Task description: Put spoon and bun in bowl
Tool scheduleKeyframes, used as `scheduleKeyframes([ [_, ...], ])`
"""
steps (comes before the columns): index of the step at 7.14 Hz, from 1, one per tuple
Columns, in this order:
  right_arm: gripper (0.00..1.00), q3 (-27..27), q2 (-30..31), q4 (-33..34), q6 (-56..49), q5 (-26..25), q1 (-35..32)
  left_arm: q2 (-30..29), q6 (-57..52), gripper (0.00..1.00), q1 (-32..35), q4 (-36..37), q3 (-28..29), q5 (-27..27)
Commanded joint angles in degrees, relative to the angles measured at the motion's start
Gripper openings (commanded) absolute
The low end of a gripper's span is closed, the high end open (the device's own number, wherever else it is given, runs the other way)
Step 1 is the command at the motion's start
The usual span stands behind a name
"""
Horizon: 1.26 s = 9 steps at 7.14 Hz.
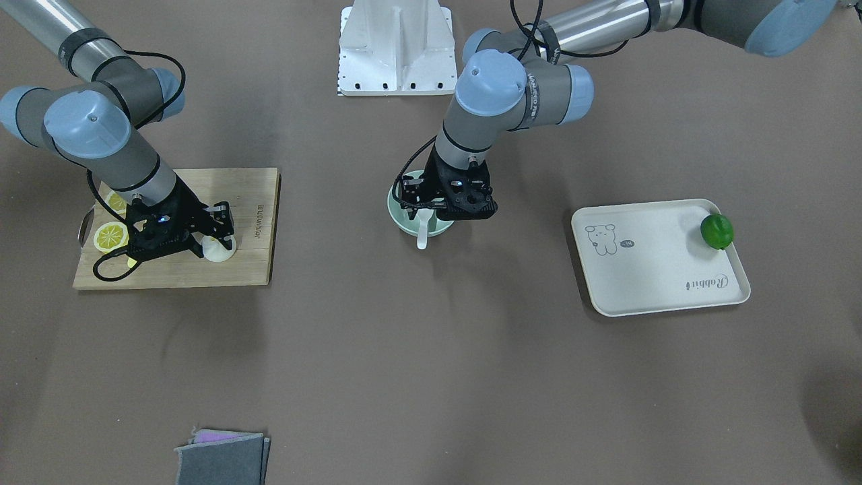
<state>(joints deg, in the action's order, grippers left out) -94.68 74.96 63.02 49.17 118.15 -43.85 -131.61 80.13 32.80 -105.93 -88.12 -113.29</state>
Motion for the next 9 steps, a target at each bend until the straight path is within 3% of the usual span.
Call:
scheduleKeyframes([
  [1,0.00,-0.86,0.45,0.00,0.05,0.85,-0.09,0.22,-0.06,0.98,0.16,0.03,-0.21,0.00],
  [3,0.00,-4.54,-1.38,1.66,3.18,0.77,0.52,1.00,-0.93,0.98,2.68,0.11,-1.35,-1.04],
  [4,0.00,-5.25,-4.96,1.84,8.69,0.16,1.83,7.71,-5.55,0.98,4.88,0.11,-6.49,-4.01],
  [6,0.00,-4.99,-14.96,5.24,19.60,-9.20,9.27,21.34,-21.95,0.98,13.30,-0.06,-12.51,-9.74],
  [8,0.00,-3.51,-25.43,13.68,26.74,-17.99,16.65,28.22,-32.80,0.98,20.95,-0.15,-12.17,-13.26],
  [9,0.00,-2.37,-26.87,13.45,27.72,-21.96,19.13,30.08,-36.67,0.98,23.60,-0.15,-12.17,-13.97],
])
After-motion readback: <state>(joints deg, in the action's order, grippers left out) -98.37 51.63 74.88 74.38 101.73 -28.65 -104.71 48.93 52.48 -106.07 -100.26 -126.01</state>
